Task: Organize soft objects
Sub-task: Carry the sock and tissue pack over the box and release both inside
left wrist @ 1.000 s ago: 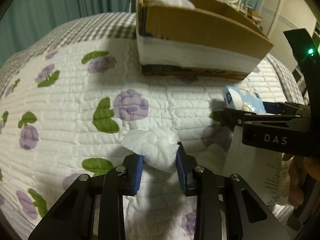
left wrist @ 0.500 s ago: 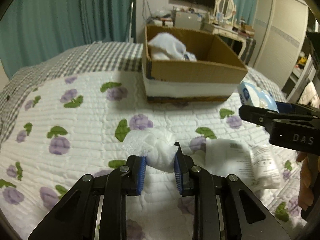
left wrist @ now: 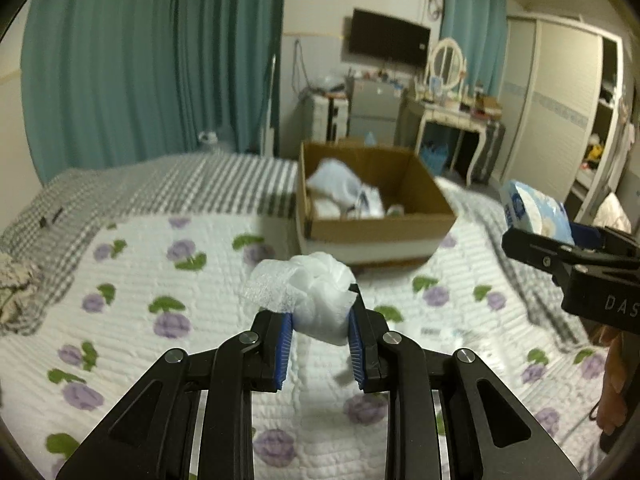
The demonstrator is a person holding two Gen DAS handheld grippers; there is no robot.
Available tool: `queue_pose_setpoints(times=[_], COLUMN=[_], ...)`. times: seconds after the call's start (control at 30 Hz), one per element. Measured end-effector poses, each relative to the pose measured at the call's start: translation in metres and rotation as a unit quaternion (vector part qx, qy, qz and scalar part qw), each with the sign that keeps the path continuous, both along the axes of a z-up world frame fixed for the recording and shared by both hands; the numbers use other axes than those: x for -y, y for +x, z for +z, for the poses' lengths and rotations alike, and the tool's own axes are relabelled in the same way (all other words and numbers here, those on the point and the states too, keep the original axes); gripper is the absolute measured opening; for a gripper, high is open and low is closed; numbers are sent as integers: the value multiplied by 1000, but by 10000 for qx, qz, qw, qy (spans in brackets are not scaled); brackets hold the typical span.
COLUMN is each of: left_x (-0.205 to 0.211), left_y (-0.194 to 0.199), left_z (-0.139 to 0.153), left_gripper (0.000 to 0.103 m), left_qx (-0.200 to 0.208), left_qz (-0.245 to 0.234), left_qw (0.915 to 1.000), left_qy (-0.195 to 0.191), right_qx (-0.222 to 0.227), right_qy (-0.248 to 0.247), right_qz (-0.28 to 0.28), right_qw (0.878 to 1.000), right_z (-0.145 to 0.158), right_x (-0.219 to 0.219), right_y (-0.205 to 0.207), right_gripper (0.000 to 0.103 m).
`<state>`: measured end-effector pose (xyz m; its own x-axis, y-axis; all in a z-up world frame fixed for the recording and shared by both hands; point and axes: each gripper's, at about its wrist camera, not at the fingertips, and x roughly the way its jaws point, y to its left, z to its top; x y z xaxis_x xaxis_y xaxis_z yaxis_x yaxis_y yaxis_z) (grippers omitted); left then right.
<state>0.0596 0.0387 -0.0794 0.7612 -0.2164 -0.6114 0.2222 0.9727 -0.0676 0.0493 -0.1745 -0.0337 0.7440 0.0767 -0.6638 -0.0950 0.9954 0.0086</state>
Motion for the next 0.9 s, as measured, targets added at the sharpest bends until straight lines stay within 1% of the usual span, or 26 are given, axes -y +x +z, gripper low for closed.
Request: queue_pose_setpoints(times=[0.17,0.27,0.37,0.63,0.77,0.9], left_x=[-3,-4,-5,-13,-15,-18], left_y=[-21,-35,-44,-61,-64,-57], left_z=[41,65,81,116,132,143], left_gripper=[24,24,24,24,24,24], left_qx=[455,800,1004,1373,1551,1689], left_qz=[-31,-70,-86,-74,-106,-140], left_qw=[9989,9966,9947,9899,9868,9842], left_qy=[-128,-173,-188,-350,-443,-522], right_qx=[402,671,901,1377,1614,1804], right_qy=[12,39,48,-21,-20,-13], right_qz=[-49,-81,-89,3,-15,4], right_qw=[9992,9977,9959,9905,9869,9836], right_z=[38,62,81,124,144,161], right_x=[0,-2,-4,-15,-17,-17], right_y=[-27,-43,-57,-90,-102,-107], right_gripper=[81,81,81,81,81,81])
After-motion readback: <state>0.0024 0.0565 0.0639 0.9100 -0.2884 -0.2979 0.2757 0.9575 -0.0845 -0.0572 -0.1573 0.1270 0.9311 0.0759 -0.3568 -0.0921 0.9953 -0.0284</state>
